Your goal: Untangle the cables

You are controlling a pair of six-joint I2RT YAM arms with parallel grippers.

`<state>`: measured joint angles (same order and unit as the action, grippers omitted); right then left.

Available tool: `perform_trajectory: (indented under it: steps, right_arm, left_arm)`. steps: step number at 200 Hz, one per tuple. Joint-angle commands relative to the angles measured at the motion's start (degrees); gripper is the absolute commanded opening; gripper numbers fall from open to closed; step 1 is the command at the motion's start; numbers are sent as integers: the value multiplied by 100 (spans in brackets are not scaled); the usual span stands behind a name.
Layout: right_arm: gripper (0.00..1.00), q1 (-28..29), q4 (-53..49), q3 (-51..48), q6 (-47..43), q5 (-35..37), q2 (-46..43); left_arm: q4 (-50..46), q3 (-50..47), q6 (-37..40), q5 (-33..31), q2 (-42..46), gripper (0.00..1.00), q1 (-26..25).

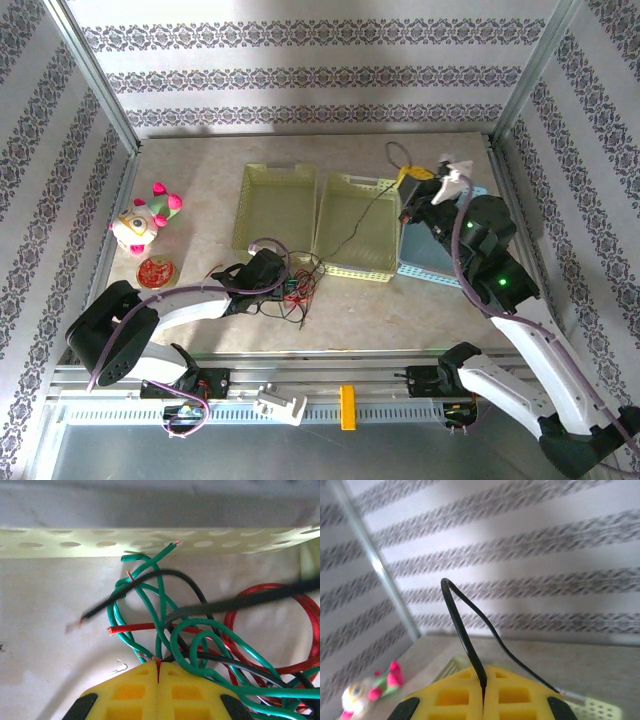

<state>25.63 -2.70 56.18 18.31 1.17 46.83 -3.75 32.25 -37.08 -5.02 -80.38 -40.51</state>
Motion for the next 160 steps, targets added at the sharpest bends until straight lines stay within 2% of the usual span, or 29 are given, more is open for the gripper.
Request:
perform_trajectory:
  steps: [1,37,66,83,127,160]
  right_arm:
    - [0,-480,617,-316,679,465,-134]
    - [0,-1257,646,-612,1185,329,-281]
    - [0,-1809,589,-528,1084,308,-403]
    - [0,-2035,543,-413,1056,23,-315]
    - [0,-2093,595,-226,1364,-1531,450]
    - [0,-1912,626,-257,1281,-1697,720]
  left_arm:
    - [-287,-175,-9,-262,34,0,-45]
    - [-317,-282,-69,-309,170,0,-45]
    - [-435,-369,-242,-567,355,0,-44]
    - [-440,-412,-290,-647,446,0,-45]
    - [-188,-456,-169,-572,616,0,-53]
    - [-140,-482,-106,-538,847,0,-62]
